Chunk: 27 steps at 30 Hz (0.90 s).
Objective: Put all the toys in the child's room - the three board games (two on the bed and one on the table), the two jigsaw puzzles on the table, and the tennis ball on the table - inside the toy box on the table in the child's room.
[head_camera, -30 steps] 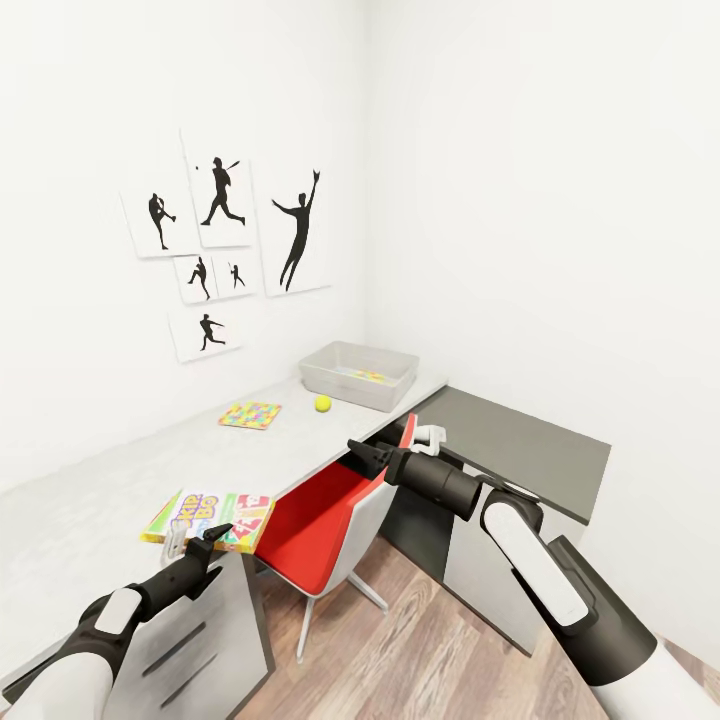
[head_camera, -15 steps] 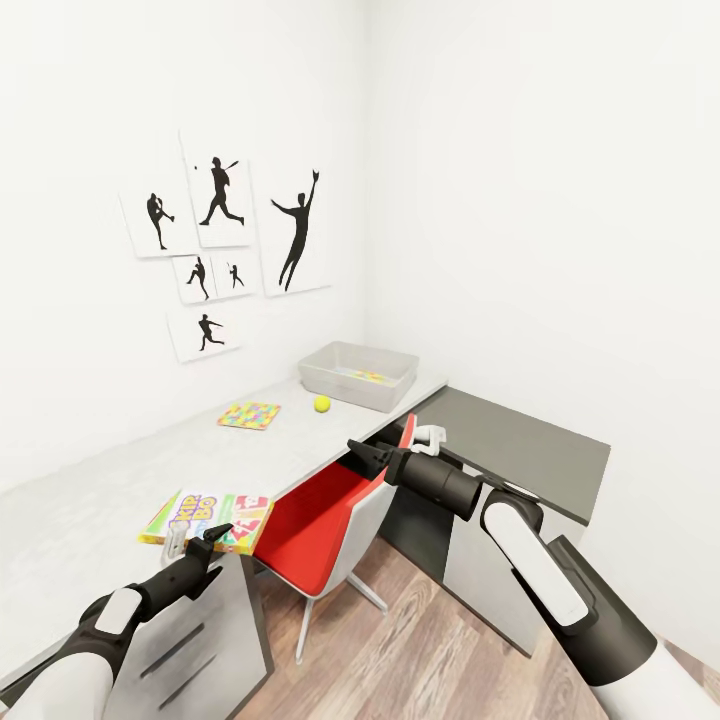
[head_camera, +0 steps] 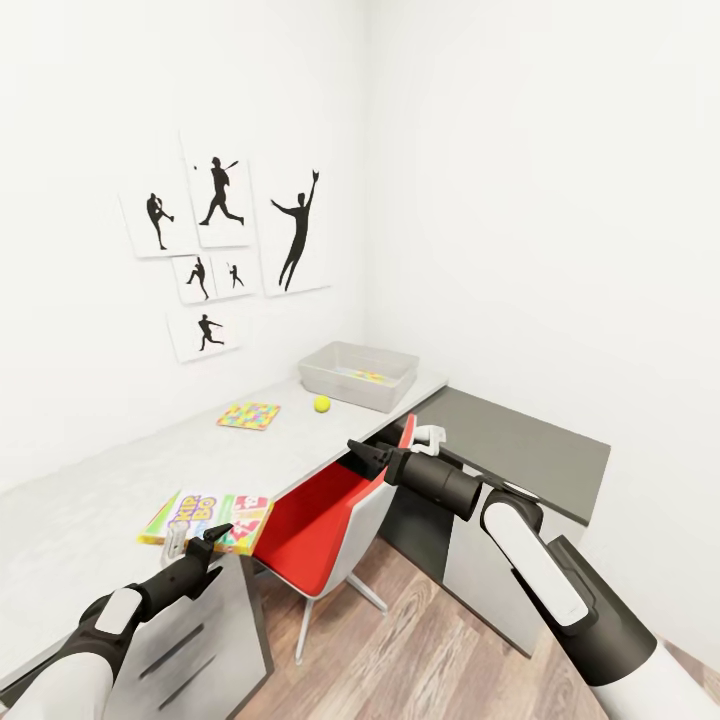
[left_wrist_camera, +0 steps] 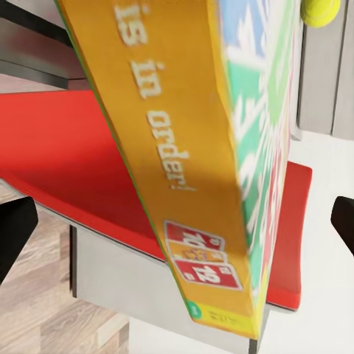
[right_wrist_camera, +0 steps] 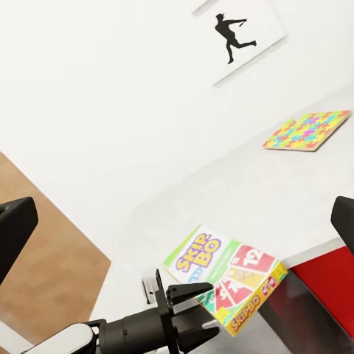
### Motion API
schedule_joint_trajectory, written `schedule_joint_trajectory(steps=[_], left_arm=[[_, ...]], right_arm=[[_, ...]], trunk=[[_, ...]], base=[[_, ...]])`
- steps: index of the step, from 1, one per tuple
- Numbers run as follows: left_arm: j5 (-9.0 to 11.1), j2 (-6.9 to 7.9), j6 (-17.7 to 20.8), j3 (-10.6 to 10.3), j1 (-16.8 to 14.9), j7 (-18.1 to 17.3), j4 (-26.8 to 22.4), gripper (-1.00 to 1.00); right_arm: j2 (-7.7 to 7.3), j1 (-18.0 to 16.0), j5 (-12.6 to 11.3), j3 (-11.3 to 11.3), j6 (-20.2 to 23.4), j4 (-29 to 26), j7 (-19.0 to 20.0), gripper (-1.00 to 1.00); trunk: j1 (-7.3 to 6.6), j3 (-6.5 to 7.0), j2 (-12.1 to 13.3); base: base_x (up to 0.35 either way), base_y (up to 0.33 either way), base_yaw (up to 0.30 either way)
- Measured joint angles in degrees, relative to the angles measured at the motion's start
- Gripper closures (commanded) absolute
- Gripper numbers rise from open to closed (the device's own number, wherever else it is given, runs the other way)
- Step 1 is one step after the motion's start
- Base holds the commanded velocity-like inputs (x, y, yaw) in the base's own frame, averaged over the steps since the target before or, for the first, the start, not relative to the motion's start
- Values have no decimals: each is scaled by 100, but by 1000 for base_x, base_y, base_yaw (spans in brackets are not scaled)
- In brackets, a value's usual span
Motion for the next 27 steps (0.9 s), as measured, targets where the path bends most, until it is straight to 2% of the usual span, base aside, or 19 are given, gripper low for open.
schedule_joint_trajectory(steps=[8,27], left_arm=[[-6,0,-7,-1,0,0,0,-100],[-7,-7,-12,1,0,0,0,-100]], right_arm=[[1,0,0,1,0,0,0,-100],[6,0,0,3,0,0,1,-100]], trunk=[[0,0,0],[1,0,0]], base=[[76,-35,0],[5,-2,0]])
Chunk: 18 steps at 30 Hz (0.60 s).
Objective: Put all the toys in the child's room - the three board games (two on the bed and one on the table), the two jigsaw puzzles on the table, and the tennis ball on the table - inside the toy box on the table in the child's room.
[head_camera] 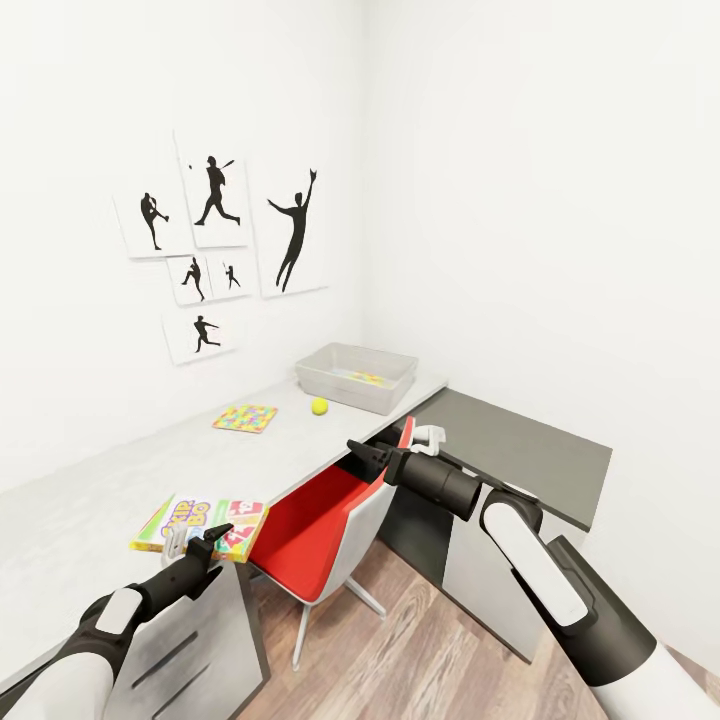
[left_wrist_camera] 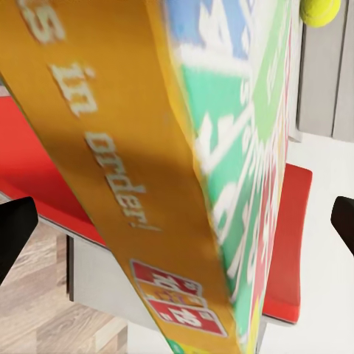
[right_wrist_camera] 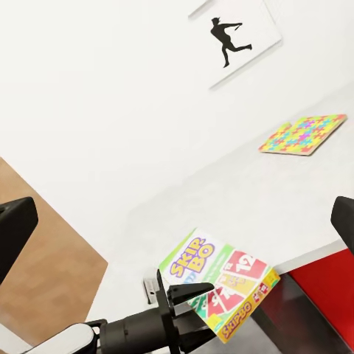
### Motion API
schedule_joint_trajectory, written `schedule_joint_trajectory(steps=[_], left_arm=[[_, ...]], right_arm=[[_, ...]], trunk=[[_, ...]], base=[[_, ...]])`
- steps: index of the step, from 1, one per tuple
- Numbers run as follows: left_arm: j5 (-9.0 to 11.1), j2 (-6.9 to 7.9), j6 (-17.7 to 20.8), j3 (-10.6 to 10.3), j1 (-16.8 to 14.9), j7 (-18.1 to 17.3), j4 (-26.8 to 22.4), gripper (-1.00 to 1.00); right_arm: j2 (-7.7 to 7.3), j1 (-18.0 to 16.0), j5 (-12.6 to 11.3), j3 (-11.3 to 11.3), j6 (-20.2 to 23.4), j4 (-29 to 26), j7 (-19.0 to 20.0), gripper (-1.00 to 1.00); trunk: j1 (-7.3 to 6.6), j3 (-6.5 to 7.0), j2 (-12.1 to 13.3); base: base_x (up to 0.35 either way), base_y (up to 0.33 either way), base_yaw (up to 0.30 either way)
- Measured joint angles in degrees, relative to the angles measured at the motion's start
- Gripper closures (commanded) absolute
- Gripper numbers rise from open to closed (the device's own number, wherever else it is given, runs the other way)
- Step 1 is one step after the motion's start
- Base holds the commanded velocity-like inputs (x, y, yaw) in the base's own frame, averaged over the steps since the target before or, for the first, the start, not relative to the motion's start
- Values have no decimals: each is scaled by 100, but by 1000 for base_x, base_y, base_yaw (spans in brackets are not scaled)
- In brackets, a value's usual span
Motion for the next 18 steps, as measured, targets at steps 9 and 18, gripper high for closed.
schedule_joint_trajectory(steps=[9,18], left_arm=[[-2,-2,-21,2,7,-2,0,-100],[-1,-2,-26,2,9,-8,0,100]], right_arm=[[2,0,4,0,0,0,0,-100],[2,0,3,0,0,0,0,-100]], trunk=[[0,0,0],[0,0,0]], base=[[0,0,0],[0,0,0]])
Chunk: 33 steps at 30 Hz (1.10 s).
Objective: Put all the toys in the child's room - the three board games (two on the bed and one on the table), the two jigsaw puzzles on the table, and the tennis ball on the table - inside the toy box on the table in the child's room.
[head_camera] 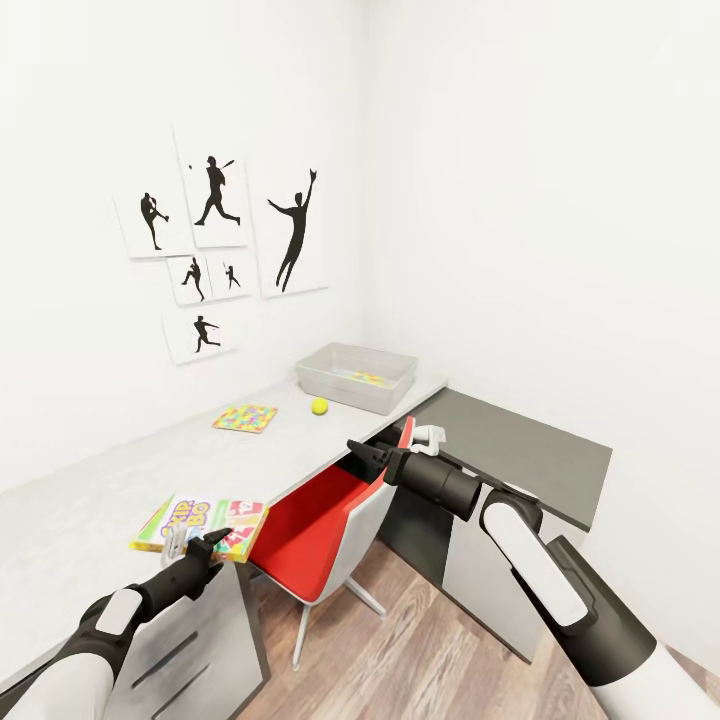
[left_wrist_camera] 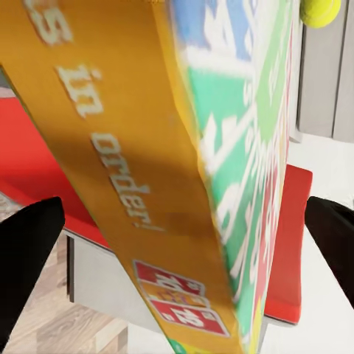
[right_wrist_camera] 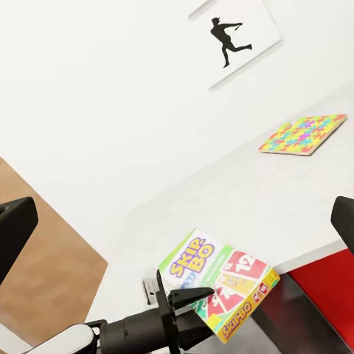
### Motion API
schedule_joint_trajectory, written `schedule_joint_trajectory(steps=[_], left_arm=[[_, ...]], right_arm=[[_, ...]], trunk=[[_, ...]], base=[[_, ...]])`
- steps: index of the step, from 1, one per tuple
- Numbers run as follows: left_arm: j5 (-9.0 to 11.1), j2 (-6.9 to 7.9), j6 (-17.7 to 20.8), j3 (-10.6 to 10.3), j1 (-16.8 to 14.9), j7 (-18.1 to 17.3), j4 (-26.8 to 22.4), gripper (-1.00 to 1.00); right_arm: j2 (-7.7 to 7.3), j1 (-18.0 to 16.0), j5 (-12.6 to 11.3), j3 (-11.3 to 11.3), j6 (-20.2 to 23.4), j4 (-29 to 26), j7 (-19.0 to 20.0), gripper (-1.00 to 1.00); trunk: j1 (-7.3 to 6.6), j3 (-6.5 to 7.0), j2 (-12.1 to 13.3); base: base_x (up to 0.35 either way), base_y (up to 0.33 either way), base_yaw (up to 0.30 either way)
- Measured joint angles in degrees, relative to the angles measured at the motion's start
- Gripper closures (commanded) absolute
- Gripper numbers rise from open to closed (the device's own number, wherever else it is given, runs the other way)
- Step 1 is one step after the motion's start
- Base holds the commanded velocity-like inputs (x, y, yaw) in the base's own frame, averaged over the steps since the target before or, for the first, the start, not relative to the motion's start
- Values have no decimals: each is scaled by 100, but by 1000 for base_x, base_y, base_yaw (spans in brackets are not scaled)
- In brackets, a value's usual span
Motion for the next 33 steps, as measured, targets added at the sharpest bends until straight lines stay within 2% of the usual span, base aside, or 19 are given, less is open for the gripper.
schedule_joint_trajectory(steps=[4,25,27,33], left_arm=[[64,0,23,-2,-1,4,-2,100],[72,-7,40,-5,-1,0,-2,100],[4,-6,20,-8,0,-4,0,100],[3,-6,24,-7,0,-7,0,100]], right_arm=[[0,0,-1,0,0,0,0,-100],[0,0,-2,0,0,0,-2,-100],[0,0,-1,0,0,0,-2,-100],[0,0,-4,1,2,0,-1,-100]], trunk=[[0,0,0],[0,0,0],[-43,35,79],[-175,143,319]], base=[[0,0,0],[0,0,0],[0,0,0],[0,0,0]])
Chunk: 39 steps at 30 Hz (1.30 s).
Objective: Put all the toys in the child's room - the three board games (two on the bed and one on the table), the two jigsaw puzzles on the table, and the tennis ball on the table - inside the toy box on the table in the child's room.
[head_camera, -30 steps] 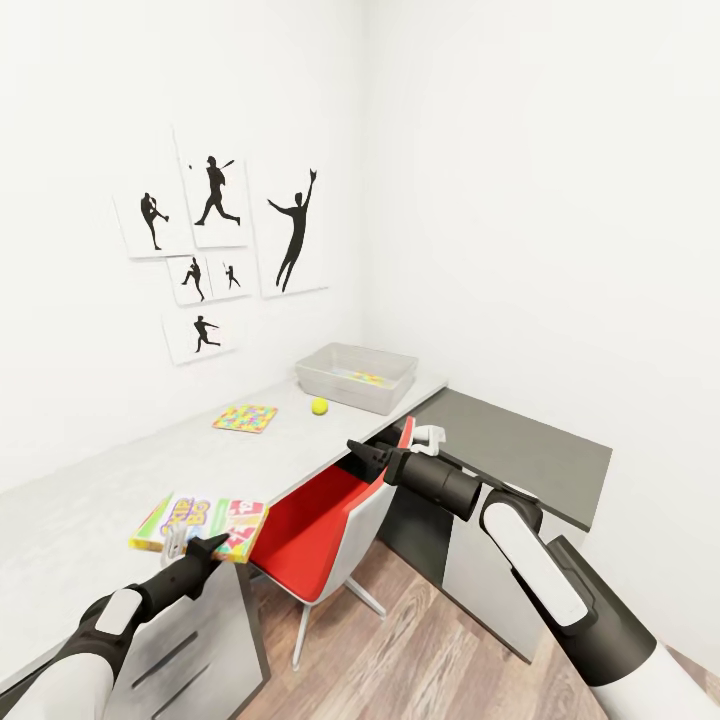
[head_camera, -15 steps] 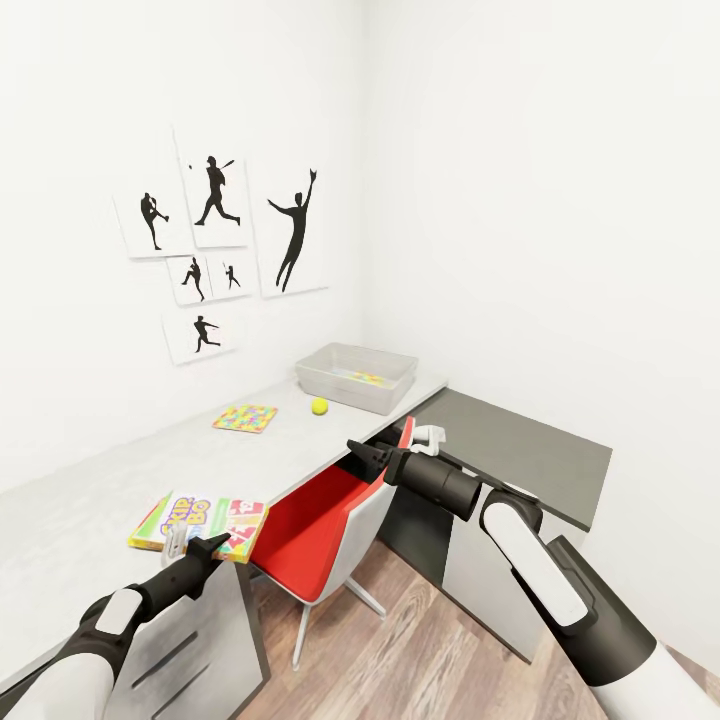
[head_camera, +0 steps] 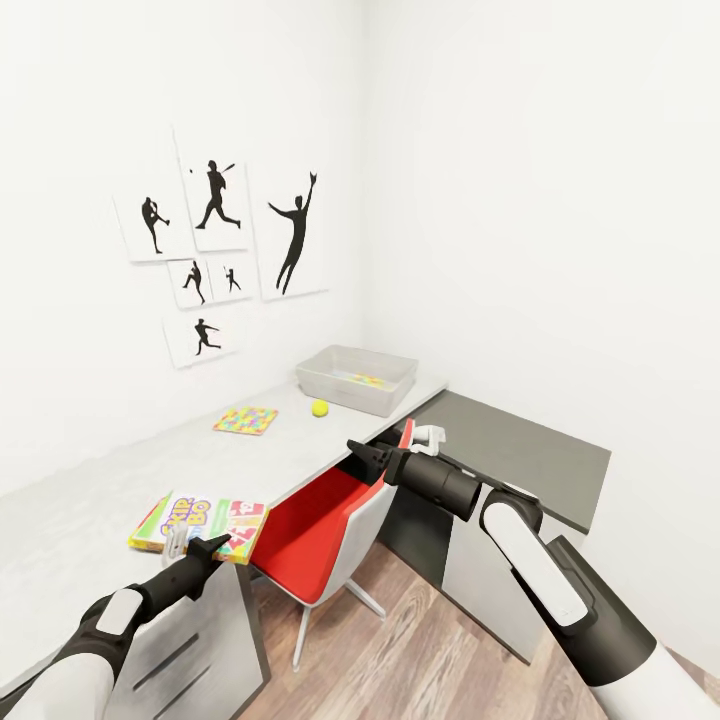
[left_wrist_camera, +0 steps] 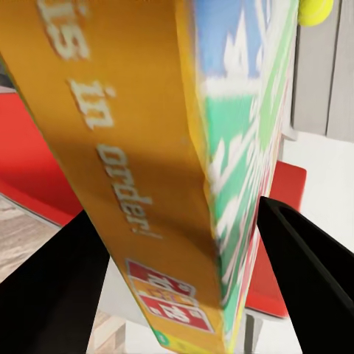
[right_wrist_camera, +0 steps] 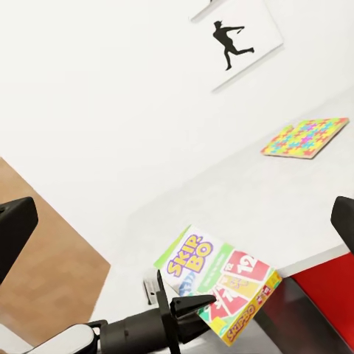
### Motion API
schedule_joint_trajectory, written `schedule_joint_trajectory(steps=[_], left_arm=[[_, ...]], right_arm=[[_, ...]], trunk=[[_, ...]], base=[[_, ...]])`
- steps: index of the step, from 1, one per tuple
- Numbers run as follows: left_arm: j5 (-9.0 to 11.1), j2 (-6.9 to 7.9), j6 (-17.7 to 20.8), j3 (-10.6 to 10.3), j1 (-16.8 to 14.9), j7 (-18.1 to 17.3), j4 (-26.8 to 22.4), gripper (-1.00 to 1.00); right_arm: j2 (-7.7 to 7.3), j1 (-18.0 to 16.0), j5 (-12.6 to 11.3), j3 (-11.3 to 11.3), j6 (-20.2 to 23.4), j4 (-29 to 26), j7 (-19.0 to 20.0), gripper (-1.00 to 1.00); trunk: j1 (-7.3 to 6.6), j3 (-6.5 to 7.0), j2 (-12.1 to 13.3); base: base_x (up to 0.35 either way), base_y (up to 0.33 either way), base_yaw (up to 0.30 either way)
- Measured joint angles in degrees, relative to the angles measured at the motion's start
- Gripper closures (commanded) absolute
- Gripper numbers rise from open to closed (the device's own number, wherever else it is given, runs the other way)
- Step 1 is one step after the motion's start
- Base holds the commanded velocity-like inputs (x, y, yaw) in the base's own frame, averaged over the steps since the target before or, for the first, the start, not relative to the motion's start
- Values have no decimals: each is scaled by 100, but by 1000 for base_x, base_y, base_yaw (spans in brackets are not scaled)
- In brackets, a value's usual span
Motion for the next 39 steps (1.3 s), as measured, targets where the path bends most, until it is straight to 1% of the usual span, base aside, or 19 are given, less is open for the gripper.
schedule_joint_trajectory(steps=[14,23,32,39], left_arm=[[0,23,52,7,0,-13,0,100],[0,31,598,13,1,-10,-49,100],[6,49,884,13,1,-7,-76,100],[9,80,950,14,1,-6,-78,100]], right_arm=[[0,0,0,6,-1,0,-1,-100],[0,0,-2,2,-2,1,-3,-100],[0,0,-7,5,-2,3,-32,-100],[8,0,-2,4,-2,8,-34,-100]], trunk=[[-308,252,562],[-506,414,923],[-703,576,1285],[-857,701,1566]], base=[[0,0,0],[0,0,0],[0,0,0],[0,0,0]])
